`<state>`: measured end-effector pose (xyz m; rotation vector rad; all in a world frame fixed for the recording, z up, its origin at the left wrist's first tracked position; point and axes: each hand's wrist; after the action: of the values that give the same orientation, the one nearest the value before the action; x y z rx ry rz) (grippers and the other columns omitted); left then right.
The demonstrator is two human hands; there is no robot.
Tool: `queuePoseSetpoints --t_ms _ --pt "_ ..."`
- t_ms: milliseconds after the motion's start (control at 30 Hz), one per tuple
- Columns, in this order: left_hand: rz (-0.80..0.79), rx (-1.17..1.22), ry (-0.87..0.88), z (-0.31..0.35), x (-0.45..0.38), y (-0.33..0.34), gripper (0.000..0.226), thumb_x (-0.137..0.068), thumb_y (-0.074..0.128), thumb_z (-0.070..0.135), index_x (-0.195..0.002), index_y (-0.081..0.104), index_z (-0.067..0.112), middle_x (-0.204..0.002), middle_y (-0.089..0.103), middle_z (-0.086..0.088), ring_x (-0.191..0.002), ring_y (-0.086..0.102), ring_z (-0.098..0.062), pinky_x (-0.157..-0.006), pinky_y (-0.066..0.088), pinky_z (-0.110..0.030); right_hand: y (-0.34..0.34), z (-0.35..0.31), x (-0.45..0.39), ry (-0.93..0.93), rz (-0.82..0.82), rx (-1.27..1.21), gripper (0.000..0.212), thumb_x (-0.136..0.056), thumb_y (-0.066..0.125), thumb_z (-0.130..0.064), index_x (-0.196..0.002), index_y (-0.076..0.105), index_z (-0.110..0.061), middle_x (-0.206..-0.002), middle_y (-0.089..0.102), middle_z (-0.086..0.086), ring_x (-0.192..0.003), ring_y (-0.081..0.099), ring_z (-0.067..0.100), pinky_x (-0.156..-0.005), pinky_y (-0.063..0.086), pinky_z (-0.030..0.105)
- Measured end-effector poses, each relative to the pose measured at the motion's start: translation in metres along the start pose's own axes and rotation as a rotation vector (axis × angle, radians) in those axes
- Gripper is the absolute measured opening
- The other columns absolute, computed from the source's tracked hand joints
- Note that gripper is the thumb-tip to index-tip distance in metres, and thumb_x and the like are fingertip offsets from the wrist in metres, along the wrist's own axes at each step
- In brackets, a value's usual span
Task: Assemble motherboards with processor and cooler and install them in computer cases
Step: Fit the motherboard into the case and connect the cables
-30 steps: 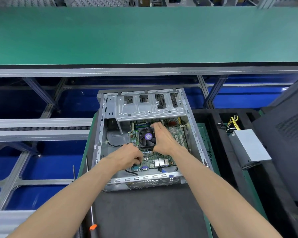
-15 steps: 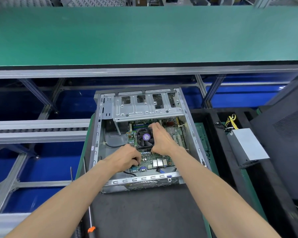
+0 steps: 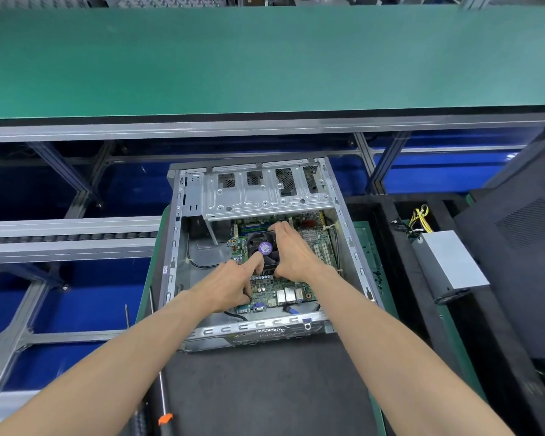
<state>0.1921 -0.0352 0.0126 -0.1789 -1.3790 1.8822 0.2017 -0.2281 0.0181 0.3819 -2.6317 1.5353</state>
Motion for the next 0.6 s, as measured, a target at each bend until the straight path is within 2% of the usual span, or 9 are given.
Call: queuePoseSetpoints --t_ms 167,367,500,600 --pt "-0.006 0.02 -0.006 0.0007 -0.0034 0.0013 0.065 -0.073 0.075 0.0 -0.095 0.024 0.033 -0.072 0.072 0.008 -0.055 0.058 0.0 -0.052 0.05 -0.026 0.0009 0.0007 -0.0001 -0.007 0.003 -0.001 0.082 -0.07 0.081 0.0 -0.139 0.037 -0.007 -0.133 0.042 0.008 -0.116 0.047 0.025 -0.091 0.048 0.034" --pt "-0.016 0.019 -0.004 0.0009 -0.0051 0.0016 0.063 -0.075 0.075 0.001 -0.093 0.023 0.032 -0.076 0.073 0.007 -0.059 0.059 -0.002 -0.052 0.042 -0.019 0.0011 0.0012 -0.0004 -0.009 0.005 0.002 0.08 -0.072 0.08 0.001 -0.138 0.037 -0.008 -0.133 0.042 0.008 -0.116 0.047 0.026 -0.092 0.049 0.037" --pt "-0.009 0.007 -0.002 0.0007 -0.0067 0.0012 0.061 -0.076 0.074 0.0 -0.092 0.024 0.03 -0.076 0.073 0.007 -0.061 0.062 -0.006 -0.059 0.055 -0.03 0.0015 0.001 -0.0006 -0.008 0.002 0.001 0.079 -0.072 0.08 0.001 -0.138 0.037 -0.008 -0.132 0.043 0.008 -0.115 0.047 0.026 -0.093 0.049 0.038" --pt "-0.015 -0.009 0.009 0.0008 -0.0079 0.0014 0.06 -0.076 0.073 0.0 -0.091 0.024 0.03 -0.076 0.073 0.006 -0.063 0.064 -0.008 -0.064 0.058 -0.036 0.0011 0.0018 -0.0015 -0.006 -0.004 0.003 0.08 -0.071 0.08 0.002 -0.137 0.038 -0.007 -0.131 0.042 0.009 -0.115 0.047 0.027 -0.093 0.049 0.039"
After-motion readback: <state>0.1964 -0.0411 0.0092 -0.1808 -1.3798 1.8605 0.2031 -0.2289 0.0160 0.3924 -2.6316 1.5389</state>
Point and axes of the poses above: each hand's wrist, its own x-axis away from the middle knuckle, its own y-axis out of the palm, z = x × y
